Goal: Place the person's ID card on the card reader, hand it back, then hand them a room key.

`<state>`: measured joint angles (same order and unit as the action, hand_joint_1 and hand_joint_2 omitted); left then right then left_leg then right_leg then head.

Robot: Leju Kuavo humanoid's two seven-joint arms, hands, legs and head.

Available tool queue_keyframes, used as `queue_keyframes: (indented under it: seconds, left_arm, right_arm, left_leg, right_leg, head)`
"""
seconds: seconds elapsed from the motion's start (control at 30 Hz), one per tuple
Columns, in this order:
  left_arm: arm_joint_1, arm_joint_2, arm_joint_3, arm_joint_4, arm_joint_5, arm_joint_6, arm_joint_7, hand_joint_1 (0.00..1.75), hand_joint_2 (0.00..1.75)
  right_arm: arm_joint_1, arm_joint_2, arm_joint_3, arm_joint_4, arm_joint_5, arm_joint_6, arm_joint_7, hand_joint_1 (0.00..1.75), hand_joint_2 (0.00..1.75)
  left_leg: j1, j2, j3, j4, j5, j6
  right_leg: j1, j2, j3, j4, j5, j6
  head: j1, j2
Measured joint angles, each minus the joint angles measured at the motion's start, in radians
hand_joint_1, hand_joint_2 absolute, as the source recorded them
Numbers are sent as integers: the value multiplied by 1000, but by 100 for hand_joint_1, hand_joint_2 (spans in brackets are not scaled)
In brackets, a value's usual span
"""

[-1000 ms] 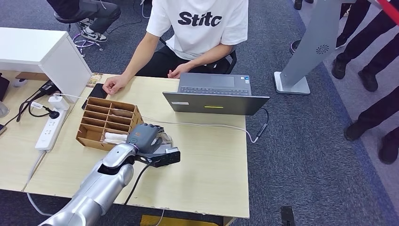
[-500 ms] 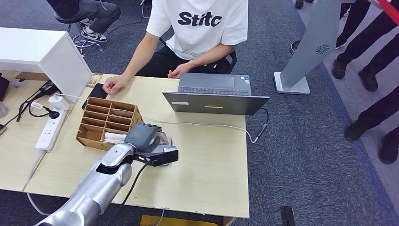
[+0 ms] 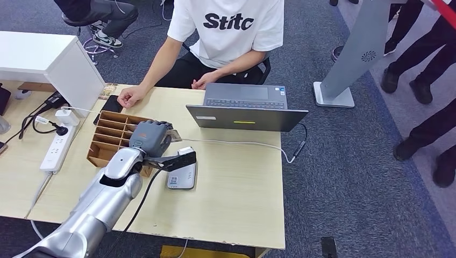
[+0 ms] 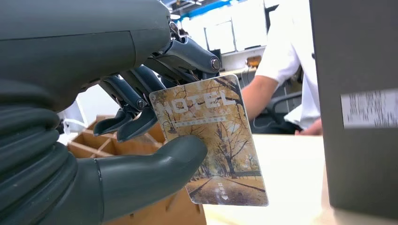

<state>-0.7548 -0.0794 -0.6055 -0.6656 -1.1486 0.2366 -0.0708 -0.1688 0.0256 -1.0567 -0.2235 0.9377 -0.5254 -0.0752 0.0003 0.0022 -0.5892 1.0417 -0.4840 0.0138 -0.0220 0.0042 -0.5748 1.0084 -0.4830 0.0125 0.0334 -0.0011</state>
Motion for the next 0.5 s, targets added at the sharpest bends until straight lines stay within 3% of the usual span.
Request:
queue_keyframes:
  seconds: [0.5]
  left_arm:
    - [-52,47,22,-148,-54,19,38,175,175]
  right_arm:
    - [8,0,0,1,10,-3,-4,0,175]
  left_leg:
    - [0,0,0,0,0,0]
  right_leg:
    - [0,0,0,0,0,0]
  head:
    - [0,0]
